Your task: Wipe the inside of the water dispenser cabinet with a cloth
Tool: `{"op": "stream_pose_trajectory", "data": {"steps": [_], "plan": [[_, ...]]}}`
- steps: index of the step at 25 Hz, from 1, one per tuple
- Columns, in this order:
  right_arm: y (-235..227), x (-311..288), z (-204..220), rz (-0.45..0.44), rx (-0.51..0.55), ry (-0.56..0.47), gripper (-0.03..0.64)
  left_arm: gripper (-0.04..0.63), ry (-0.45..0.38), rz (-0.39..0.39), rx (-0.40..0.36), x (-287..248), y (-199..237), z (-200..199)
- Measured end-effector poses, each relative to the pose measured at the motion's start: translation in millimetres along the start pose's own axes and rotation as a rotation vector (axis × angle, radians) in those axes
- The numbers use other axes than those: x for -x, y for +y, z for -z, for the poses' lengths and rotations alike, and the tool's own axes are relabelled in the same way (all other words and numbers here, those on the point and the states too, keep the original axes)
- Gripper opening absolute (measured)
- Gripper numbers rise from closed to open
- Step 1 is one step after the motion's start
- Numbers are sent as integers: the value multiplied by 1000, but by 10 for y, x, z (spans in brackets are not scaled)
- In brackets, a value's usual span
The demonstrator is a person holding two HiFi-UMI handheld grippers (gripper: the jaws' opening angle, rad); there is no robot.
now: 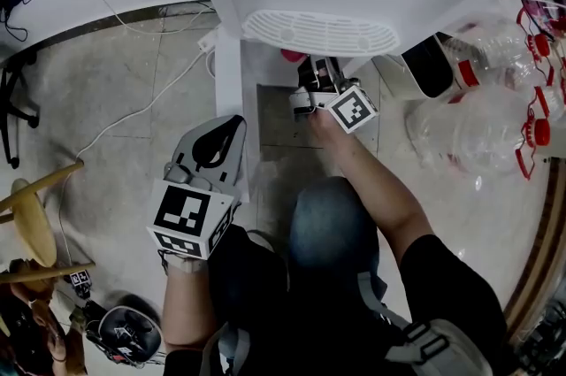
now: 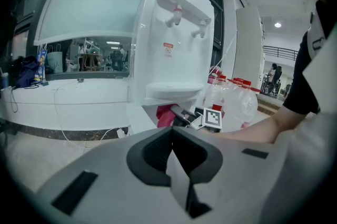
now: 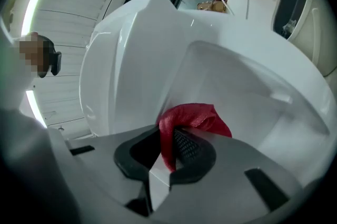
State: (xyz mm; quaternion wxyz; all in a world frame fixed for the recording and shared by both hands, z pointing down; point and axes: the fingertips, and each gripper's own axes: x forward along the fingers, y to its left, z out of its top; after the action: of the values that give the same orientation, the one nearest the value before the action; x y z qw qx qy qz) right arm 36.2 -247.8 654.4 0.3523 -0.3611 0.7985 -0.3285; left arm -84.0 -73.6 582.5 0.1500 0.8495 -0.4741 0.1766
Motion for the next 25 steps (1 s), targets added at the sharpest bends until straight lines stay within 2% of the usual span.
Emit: {"op": "stream_pose_trajectory", "data": {"steps": [10,17,25], "plan": [[39,-246,588,-32,-21,146,46,8,-4,6,22,3,38,-5],[-9,-302,852,-16,-4,223,46,6,-12,15,27,17,48,-5],[-209,-317,1046,47,30,282,46,6,-28,20,47,20,78,-15]]}}
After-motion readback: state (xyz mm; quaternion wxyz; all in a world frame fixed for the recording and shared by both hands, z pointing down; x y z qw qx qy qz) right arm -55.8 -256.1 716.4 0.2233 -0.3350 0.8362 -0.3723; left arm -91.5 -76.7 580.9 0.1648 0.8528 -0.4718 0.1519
